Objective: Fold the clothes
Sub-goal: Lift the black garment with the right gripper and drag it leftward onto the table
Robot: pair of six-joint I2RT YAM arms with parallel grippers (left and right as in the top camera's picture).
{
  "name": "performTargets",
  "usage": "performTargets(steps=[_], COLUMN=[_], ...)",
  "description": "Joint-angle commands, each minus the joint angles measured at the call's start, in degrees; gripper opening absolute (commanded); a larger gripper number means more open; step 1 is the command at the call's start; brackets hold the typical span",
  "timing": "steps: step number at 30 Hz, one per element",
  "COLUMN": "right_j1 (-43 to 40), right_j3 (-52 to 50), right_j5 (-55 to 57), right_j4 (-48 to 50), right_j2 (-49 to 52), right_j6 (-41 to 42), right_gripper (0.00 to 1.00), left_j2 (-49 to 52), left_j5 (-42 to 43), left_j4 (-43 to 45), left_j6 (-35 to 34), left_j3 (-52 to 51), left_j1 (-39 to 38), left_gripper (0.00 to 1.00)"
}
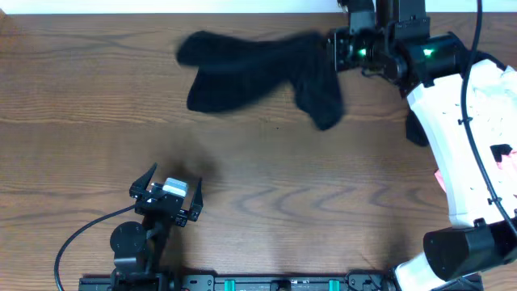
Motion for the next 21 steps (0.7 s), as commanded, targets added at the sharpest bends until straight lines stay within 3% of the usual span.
performTargets(steps=[1,5,8,13,15,18,21], right_j1=[-0.5,-0.92,-0.9,-0.72,-0.26,0.87,2.14], right_j3=[1.77,1.75,1.75,1.31,-0.22,-2.69,-5.9], right_j5=[20.87,25.53,25.38,13.4,7.52,6.21,6.16], right_j4=[-4.48,-7.23,-7.61,-7.74,-7.48,-7.96,-9.25], right_j2=[0.92,2.54,2.6,2.97,3.54,5.35,7.15], right_j6=[-4.96,-5.03,-4.98,-5.03,-5.01,-5.22,-7.63], right_gripper=[0.21,0.2,0.11,0.11,0.19,0.49,0.66], left_j2=[-0.37,-0.37,-0.37,-0.37,-0.37,-0.37,-0.37], left_j5=[-0.31,-0.31,-0.31,-0.31,-0.31,-0.31,-0.31], left_j4=[-0.37,-0.37,-0.37,-0.37,-0.35,-0.35,-0.35], left_j6=[-0.11,-0.11,-0.11,-0.11,-0.11,-0.11,-0.11], left_j3=[-1.38,-1.38,-1.38,-1.38,-1.38,-1.38,-1.38], left_j1=[-0.02,-0.02,-0.02,-0.02,-0.02,-0.02,-0.02], left_gripper=[0.98,0.98,0.98,0.98,0.98,0.98,0.98])
